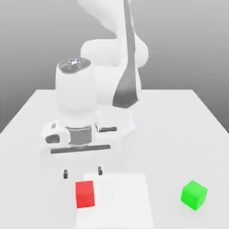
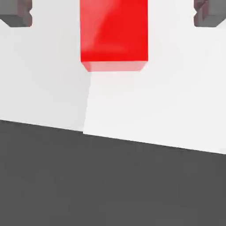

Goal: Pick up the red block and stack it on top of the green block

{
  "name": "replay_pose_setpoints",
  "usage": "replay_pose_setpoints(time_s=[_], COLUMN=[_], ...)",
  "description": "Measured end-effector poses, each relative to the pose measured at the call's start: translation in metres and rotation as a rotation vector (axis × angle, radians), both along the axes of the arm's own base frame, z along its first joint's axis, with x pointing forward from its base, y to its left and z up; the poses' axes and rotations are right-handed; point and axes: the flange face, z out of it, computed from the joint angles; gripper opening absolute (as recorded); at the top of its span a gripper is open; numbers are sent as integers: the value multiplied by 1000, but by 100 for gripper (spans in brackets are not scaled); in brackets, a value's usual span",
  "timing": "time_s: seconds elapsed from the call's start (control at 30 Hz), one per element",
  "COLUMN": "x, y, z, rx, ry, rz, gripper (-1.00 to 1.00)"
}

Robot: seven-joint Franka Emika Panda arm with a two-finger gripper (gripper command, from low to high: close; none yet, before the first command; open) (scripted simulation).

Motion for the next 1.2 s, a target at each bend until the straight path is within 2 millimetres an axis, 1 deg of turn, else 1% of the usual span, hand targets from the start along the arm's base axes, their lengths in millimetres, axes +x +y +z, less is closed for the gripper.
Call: replay_pose_setpoints(time_s=[0.1, 0.13, 0.3, 0.33, 0.37, 0.43, 0.53, 0.57, 0.6, 0.63, 0.7, 0.73, 0.8, 0.87, 0.9, 0.93, 0.97, 1.07, 1.1, 1.2], x=[-2, -2, -2, -3, -2, -1, -2, 1, 6, 12, 19, 19, 14, -1, -10, -12, -12, -13, -13, -13], y=[0, 0, 0, 0, 0, 0, 0, 9, 29, 56, 117, 149, 211, 273, 300, 308, 311, 313, 313, 313], z=[-34, -41, -41, -45, -41, -24, 8, 16, 21, 26, 33, 37, 44, 52, 55, 49, 40, 4, -3, -3], rx=[0, 0, 0, 1, 1, 0, 1, 2, 3, 4, 5, 5, 4, 3, 2, 1, 0, 0, 0, 0], ry=[4, 4, 5, 5, 5, 4, 4, 5, 5, 6, 6, 7, 7, 6, 6, 5, 5, 5, 5, 5], rz=[1, 1, 0, 0, 1, 2, 1, 21, 66, 125, 258, 324, 455, 584, 642, 656, 660, 664, 664, 664], gripper=[0, -100, -100, -100, -100, -100, -100, -100, -100, -100, -100, -100, -100, -100, -100, -100, -100, -100, 100, 100])
